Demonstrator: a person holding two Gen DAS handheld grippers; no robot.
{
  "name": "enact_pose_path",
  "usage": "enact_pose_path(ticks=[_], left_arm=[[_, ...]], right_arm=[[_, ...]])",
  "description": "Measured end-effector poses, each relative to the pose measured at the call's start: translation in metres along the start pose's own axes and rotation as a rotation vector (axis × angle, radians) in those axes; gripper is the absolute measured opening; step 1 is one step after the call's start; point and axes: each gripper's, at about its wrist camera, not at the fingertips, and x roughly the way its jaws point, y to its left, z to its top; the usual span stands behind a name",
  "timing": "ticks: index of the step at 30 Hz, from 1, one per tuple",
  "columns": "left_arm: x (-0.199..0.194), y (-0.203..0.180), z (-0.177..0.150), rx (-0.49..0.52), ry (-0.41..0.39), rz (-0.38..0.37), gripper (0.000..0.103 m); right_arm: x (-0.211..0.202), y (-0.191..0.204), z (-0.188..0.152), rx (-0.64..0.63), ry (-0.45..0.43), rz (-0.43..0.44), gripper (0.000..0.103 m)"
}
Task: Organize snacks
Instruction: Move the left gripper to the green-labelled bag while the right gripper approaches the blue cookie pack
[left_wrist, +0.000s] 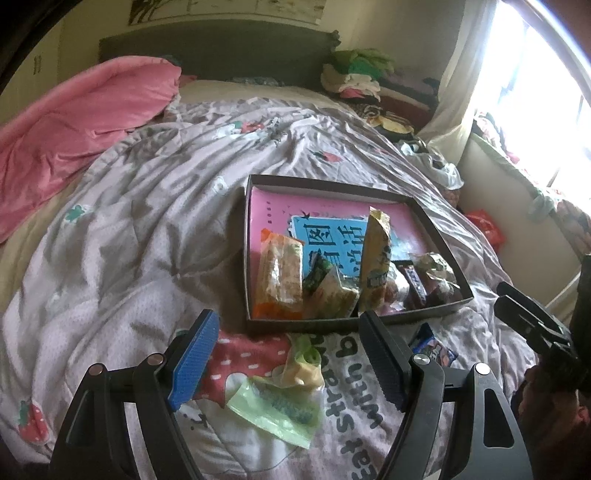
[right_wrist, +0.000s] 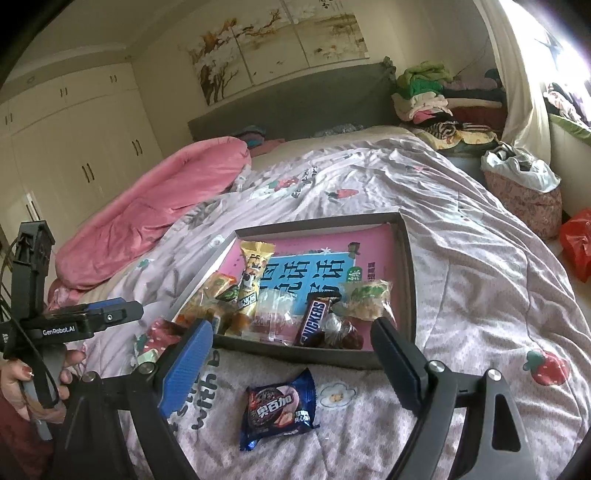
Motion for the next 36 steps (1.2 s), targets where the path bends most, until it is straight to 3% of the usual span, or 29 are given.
enact_pose_path(ticks=[36], left_arm=[[0.024, -0.016, -0.028, 0.077, 0.109, 0.013, 0.079]], right_arm=[[0.022, 0.022, -0.029, -0.069, 0.149, 0.017, 0.088]])
